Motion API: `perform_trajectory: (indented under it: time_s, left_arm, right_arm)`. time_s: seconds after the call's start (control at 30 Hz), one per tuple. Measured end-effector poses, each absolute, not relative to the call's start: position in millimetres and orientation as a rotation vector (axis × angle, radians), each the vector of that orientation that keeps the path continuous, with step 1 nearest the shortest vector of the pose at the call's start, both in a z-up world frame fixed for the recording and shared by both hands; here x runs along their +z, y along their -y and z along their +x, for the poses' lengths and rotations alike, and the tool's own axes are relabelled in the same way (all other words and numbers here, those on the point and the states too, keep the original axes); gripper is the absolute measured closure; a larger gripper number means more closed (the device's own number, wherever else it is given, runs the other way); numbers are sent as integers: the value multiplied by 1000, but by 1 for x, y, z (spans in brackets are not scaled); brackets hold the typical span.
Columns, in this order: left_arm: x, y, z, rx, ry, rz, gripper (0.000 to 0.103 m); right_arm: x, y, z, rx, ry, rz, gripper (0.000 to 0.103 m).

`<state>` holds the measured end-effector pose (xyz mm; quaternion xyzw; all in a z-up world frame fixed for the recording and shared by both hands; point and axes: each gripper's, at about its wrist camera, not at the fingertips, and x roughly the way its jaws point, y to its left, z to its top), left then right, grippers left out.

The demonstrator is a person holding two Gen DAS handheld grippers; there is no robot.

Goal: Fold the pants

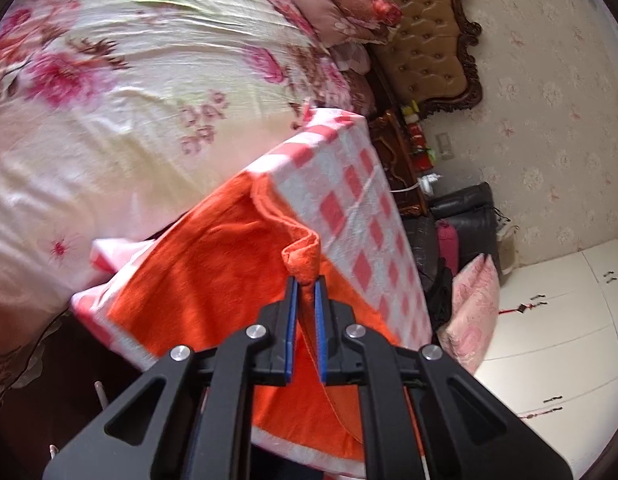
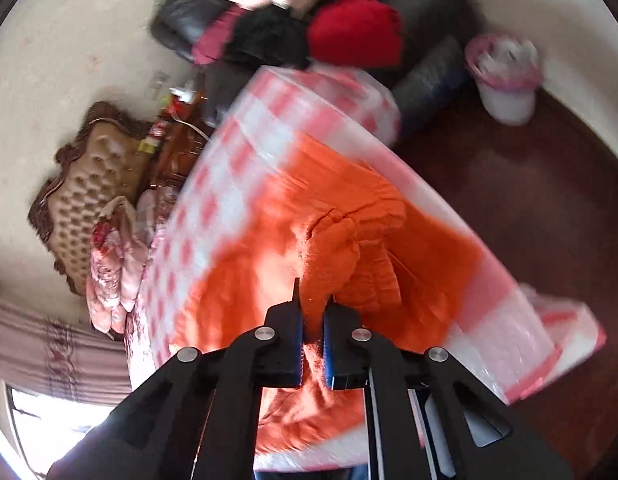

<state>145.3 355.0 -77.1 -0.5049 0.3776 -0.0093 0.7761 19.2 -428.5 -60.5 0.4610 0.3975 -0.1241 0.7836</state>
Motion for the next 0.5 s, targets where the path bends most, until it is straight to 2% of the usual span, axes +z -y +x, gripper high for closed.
perform_trajectory:
  time_s: [0.1,0.17,0.3,0.43,0.5]
  left_arm:
    - [-44,-366,155,-46,-751,-1091,96]
    - [-29,-368,145,-69,-720,-1074,96]
    - [-54,-364,96,-93,-739,-1065,96]
    - [-131,-361,57,-44,-860,-1077,96]
    - [-150,-365,51,-34,-880,-1097,96]
  right_arm:
    - [-10,432,45,-173,-732,904,95]
    - [3,438,47,-191,-710,877,95]
    - [-44,439,25,-260,-818,883,95]
    - [-112,437,-3,-339,-960,854,95]
    - [-122,434,-9,-345,-967,849,96]
